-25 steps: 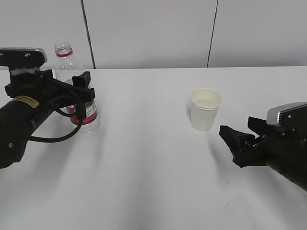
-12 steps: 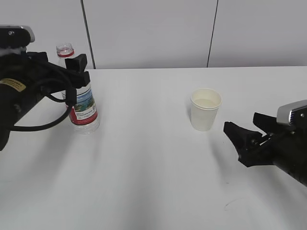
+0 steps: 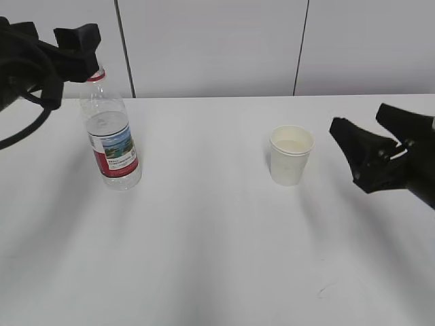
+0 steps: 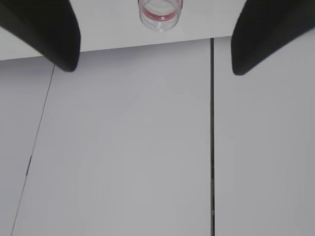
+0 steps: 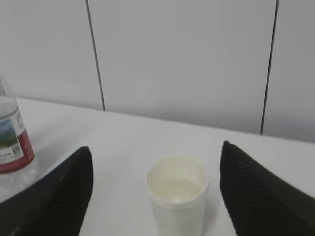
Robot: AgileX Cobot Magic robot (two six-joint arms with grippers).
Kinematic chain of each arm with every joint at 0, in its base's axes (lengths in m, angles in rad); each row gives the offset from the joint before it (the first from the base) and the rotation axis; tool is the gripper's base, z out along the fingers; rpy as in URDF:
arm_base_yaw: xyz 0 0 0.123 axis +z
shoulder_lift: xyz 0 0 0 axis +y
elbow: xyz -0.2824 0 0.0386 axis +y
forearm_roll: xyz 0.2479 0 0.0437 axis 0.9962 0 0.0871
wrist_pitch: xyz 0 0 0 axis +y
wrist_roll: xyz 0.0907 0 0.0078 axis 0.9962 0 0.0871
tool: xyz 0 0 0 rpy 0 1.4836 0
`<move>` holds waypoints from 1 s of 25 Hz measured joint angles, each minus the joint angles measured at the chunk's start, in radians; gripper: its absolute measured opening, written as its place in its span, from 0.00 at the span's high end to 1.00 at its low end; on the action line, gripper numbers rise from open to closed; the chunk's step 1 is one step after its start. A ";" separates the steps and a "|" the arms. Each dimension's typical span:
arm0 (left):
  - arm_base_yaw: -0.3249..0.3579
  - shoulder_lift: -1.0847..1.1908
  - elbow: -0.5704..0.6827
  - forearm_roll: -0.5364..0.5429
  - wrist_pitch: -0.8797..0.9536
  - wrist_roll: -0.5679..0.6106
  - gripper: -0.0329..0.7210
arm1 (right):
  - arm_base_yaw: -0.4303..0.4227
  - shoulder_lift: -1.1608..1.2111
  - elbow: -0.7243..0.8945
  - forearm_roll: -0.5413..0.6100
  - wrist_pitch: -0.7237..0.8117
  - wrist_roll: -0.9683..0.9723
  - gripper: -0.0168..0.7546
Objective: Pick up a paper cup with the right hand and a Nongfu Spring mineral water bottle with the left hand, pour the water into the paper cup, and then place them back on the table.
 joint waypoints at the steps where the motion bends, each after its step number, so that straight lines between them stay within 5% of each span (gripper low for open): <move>1: 0.003 -0.022 0.000 0.000 0.023 0.014 0.21 | 0.000 -0.025 -0.018 0.000 0.025 0.000 0.21; 6: 0.033 -0.076 -0.075 0.000 0.234 0.069 0.21 | 0.000 -0.124 -0.147 -0.007 0.278 0.000 0.21; 19: 0.185 -0.081 -0.541 0.029 0.993 0.089 0.22 | 0.000 -0.181 -0.723 -0.021 1.326 0.006 0.22; 25: 0.279 -0.081 -0.733 0.043 1.328 0.089 0.22 | 0.000 -0.181 -0.954 0.087 1.714 0.006 0.22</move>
